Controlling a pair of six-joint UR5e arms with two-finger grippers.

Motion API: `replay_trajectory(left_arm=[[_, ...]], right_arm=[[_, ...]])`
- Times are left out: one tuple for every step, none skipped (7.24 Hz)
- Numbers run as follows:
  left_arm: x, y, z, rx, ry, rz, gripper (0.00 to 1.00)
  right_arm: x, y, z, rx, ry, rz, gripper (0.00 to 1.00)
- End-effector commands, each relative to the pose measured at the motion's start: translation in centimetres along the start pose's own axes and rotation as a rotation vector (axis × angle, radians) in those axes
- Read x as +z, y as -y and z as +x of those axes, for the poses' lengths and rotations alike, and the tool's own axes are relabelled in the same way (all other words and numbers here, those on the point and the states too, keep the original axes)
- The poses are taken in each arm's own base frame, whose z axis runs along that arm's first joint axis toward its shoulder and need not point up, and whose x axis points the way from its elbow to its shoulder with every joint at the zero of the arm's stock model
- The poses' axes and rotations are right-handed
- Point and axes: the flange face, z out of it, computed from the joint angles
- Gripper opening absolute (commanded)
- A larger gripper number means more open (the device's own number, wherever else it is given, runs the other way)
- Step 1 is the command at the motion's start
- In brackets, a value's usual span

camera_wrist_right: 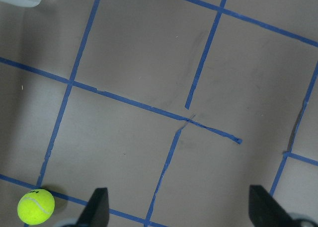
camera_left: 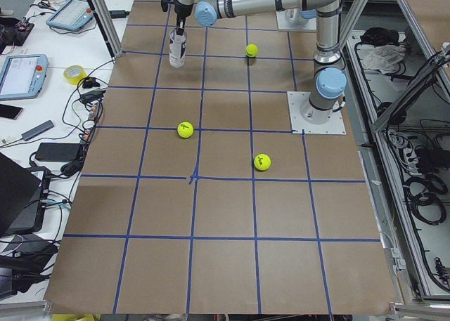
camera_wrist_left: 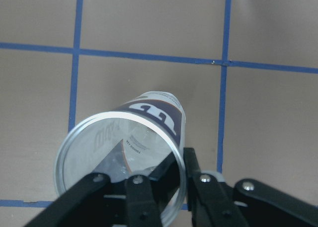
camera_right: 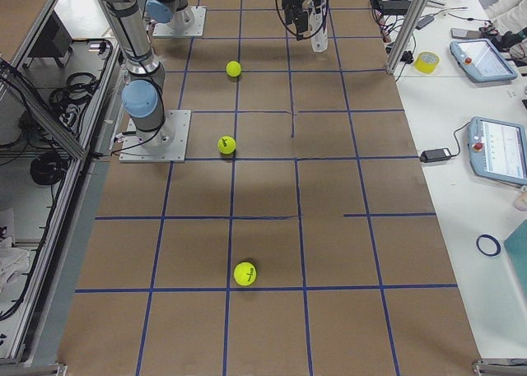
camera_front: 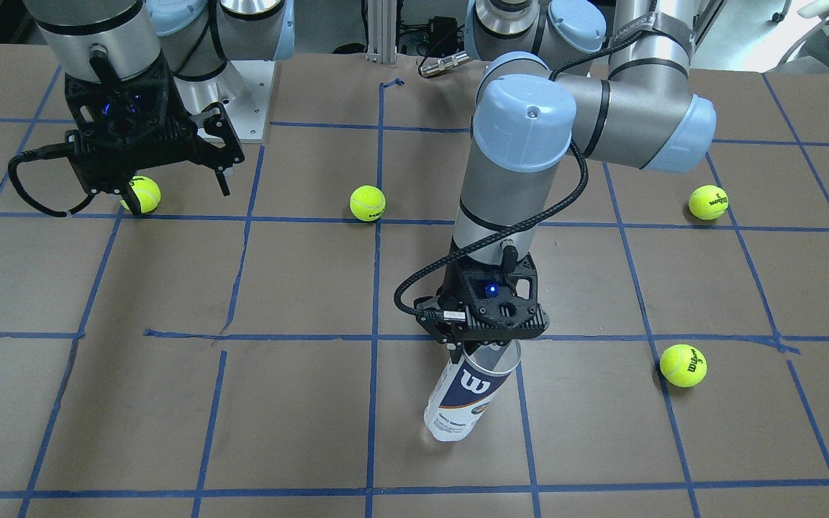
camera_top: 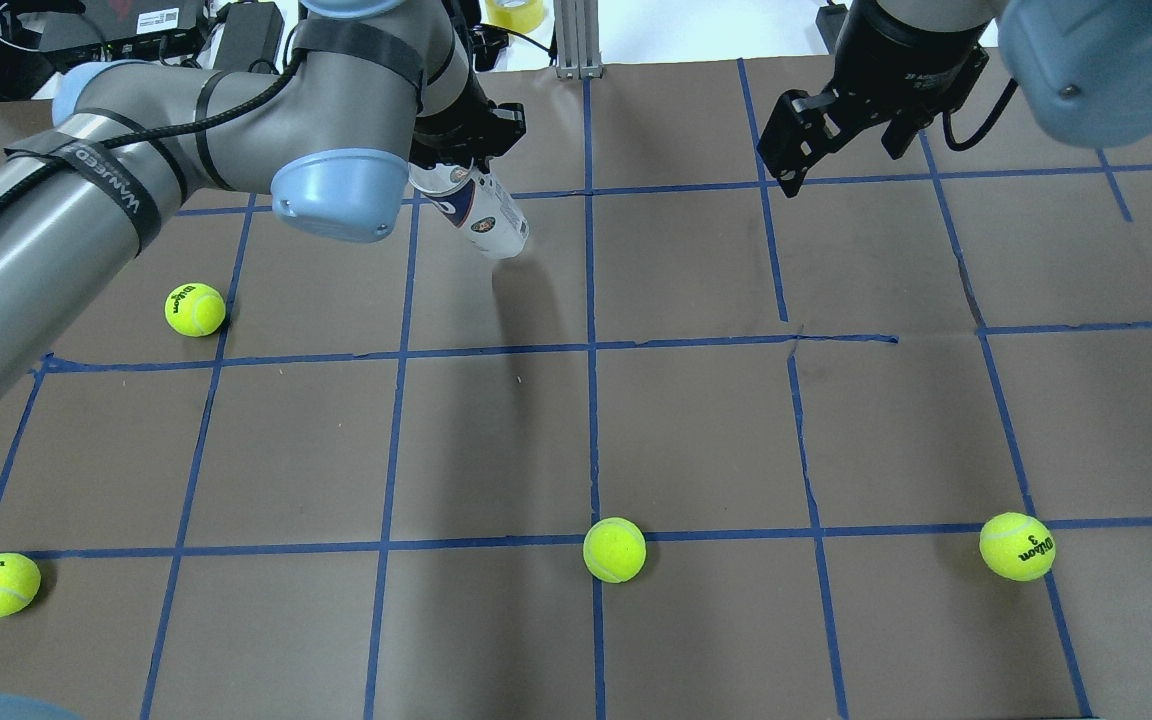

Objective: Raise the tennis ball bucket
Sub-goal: 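Lift and tilt the can upright with the left gripper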

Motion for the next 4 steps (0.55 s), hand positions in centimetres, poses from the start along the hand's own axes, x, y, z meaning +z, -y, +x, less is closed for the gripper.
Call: replay_trajectory(left_arm=[[1.8,-1.1,2.0,0.064,0.055,-0.095,0.00],[1.4,-0.4,2.1,0.071,0.093,-0.164,0.00],[0.8,0.5,2.5,0.077,0.104,-0.199,0.00],[1.2,0.6,3.1,0.080,0.107,-0.195,0.00]], right_arm=[[-0.3,-0.1,0.0,0.007,0.002,-0.008,1.00],[0.1,-0.1,-0.1,0.007,0.006,-0.017,1.00],[-0.1,-0.1,0.0,0.008,0.003,-0.011,1.00],[-0.2,-0.1,0.0,0.008,0.003,-0.010,1.00]])
